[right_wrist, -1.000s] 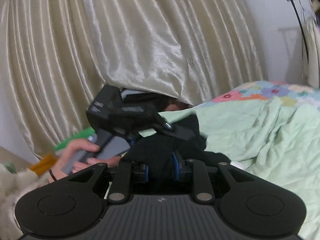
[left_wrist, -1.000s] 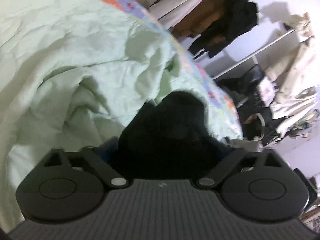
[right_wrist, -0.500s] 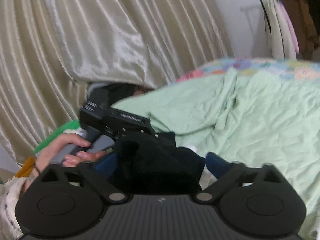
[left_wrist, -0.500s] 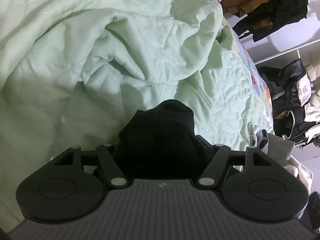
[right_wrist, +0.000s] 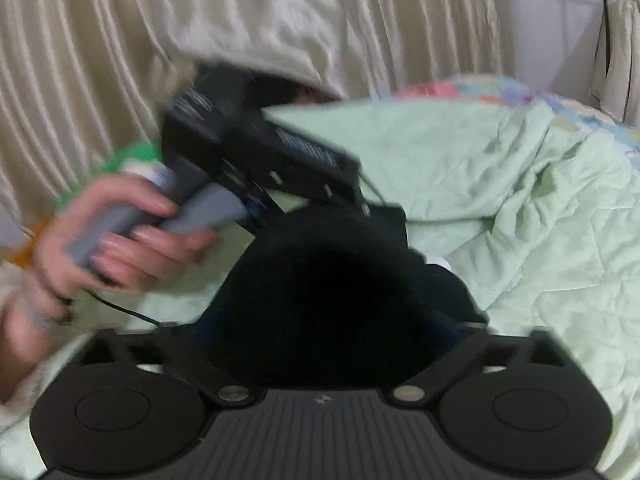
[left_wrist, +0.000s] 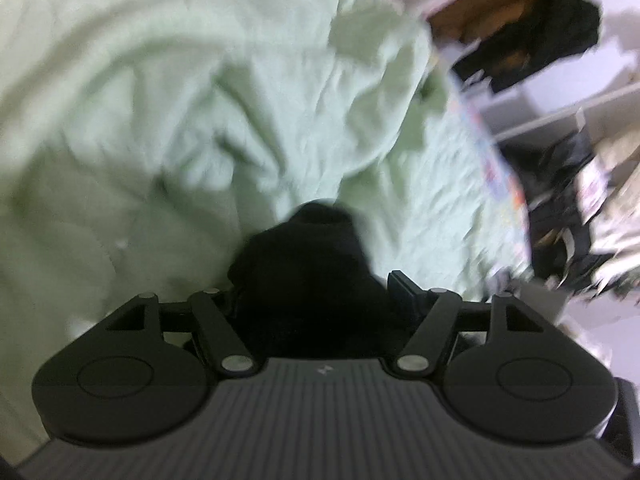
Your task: Fold large clothes
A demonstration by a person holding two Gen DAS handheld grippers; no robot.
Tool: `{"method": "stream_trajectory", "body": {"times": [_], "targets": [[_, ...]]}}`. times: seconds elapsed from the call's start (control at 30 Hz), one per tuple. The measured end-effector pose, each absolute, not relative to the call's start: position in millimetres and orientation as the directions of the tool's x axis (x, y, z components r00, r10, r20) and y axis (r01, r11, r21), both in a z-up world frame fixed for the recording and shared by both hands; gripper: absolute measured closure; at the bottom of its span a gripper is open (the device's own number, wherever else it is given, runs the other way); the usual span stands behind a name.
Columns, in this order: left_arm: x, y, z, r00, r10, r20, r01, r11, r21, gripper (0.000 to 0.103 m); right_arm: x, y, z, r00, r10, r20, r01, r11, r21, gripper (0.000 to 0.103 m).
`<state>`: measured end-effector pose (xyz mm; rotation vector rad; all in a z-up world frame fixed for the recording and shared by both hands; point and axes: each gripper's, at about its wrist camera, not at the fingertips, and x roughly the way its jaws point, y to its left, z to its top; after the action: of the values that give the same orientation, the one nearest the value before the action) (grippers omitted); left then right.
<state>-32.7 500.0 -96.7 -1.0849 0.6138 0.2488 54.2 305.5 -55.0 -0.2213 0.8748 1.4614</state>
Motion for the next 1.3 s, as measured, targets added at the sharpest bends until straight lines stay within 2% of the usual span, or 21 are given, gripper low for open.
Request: {"method": "stream_trajectory", "body": {"times": [0.03,0.07,0.1,0.13,0.17,0.2,0.3,0.33,0.4,0.47,0.5,0.57,0.63,0.73,0.87,0.9,0.97,1.03,1.07,1.17,1.3], "targets": [[-46.4,505.1,-86.0,0.846,-0.065,-0.53,-0.45,0.447,-0.773,0.028,63.3,298.1,-48.1,-0.168,0.801,-0.575,-0.873,0.151,0.464,0.061],[-57.0,507.1,-78.0,0.853,0.005,-0.522,-0.469,0.448,-0.761,0.022,73.8,289.9,-43.4,-0.207,0.833,-0.513,-0.812,0.146,0.565,0.061],[-67.6,509.1,-70.1,0.856,0.074,-0.512,-0.487,0.447,-0.75,0.002,90.2,278.7,-46.4,-0.256,0.865,-0.431,-0.708,0.136,0.693,0.061],[-78.2,511.1,-62.1,0.855,0.143,-0.499,-0.506,0.445,-0.739,0.0,105.3,268.5,-50.1,-0.289,0.891,-0.35,-0.596,0.119,0.794,0.061],[-88.9,513.1,-54.2,0.849,0.212,-0.484,-0.525,0.442,-0.728,0.0,115.8,261.5,-57.0,-0.295,0.904,-0.31,-0.523,0.118,0.844,0.061],[-86.7,513.8,-57.6,0.849,0.189,-0.493,-0.522,0.448,-0.726,0.0,125.5,253.3,-66.9,-0.261,0.914,-0.309,-0.475,0.157,0.866,0.061],[-67.3,510.0,-66.5,0.844,0.083,-0.53,-0.494,0.506,-0.707,0.0,153.1,229.9,-95.0,-0.158,0.932,-0.326,-0.328,0.261,0.908,0.061],[-58.7,507.7,-69.1,0.838,0.042,-0.544,-0.48,0.53,-0.699,0.0,155.7,228.5,-99.7,-0.128,0.918,-0.375,-0.343,0.313,0.886,0.061],[-26.0,486.9,-72.6,0.753,0.003,-0.658,-0.501,0.651,-0.57,0.002,162.0,225.6,-118.5,-0.058,0.86,-0.507,-0.373,0.452,0.81,0.058],[-2.2,466.9,-77.6,0.667,-0.001,-0.745,-0.502,0.738,-0.451,0.002,160.0,218.1,-126.6,-0.036,0.864,-0.502,-0.358,0.457,0.814,0.042],[-0.1,465.2,-78.4,0.66,-0.004,-0.751,-0.499,0.745,-0.443,0.002,157.7,213.0,-128.6,-0.02,0.866,-0.5,-0.354,0.462,0.813,0.037],[11.9,449.6,-86.3,0.606,-0.062,-0.793,-0.454,0.791,-0.41,0.002,149.9,205.5,-116.2,0.038,0.829,-0.558,-0.412,0.522,0.747,0.016],[18.5,436.5,-91.4,0.568,-0.095,-0.818,-0.411,0.828,-0.381,0.002,144.3,200.0,-108.5,0.07,0.812,-0.58,-0.44,0.547,0.713,0.011],[26.8,419.0,-97.3,0.508,-0.104,-0.855,-0.367,0.872,-0.324,0.002,132.4,189.6,-106.5,-0.024,0.844,-0.535,-0.439,0.472,0.765,0.002],[25.8,415.0,-95.6,0.505,-0.105,-0.857,-0.365,0.873,-0.323,0.002,114.5,204.6,-119.5,0.01,0.777,-0.63,-0.521,0.542,0.659,0.002],[23.4,420.3,-96.4,0.507,-0.104,-0.856,-0.389,0.858,-0.334,0.002,110.9,207.1,-120.2,0.022,0.774,-0.632,-0.54,0.542,0.645,0.003],[18.5,430.9,-98.2,0.51,-0.1,-0.854,-0.436,0.826,-0.357,0.002,105.9,207.1,-117.5,0.02,0.801,-0.599,-0.562,0.504,0.656,0.036],[7.9,443.7,-97.4,0.528,-0.108,-0.842,-0.475,0.785,-0.398,0.002,106.0,203.4,-114.3,0.014,0.831,-0.556,-0.554,0.47,0.687,0.056],[3.9,450.3,-96.8,0.549,-0.111,-0.828,-0.487,0.762,-0.426,0.002,107.6,201.0,-113.3,0.014,0.843,-0.538,-0.54,0.459,0.705,0.062],[-6.7,460.1,-94.0,0.594,-0.126,-0.794,-0.499,0.716,-0.488,0.002,113.7,194.3,-110.0,-0.002,0.887,-0.462,-0.467,0.408,0.785,0.067],[-30.4,464.9,-74.9,0.663,-0.123,-0.739,-0.51,0.648,-0.565,0.002,116.6,198.3,-99.4,-0.04,0.936,-0.35,-0.372,0.311,0.875,0.067]]}}
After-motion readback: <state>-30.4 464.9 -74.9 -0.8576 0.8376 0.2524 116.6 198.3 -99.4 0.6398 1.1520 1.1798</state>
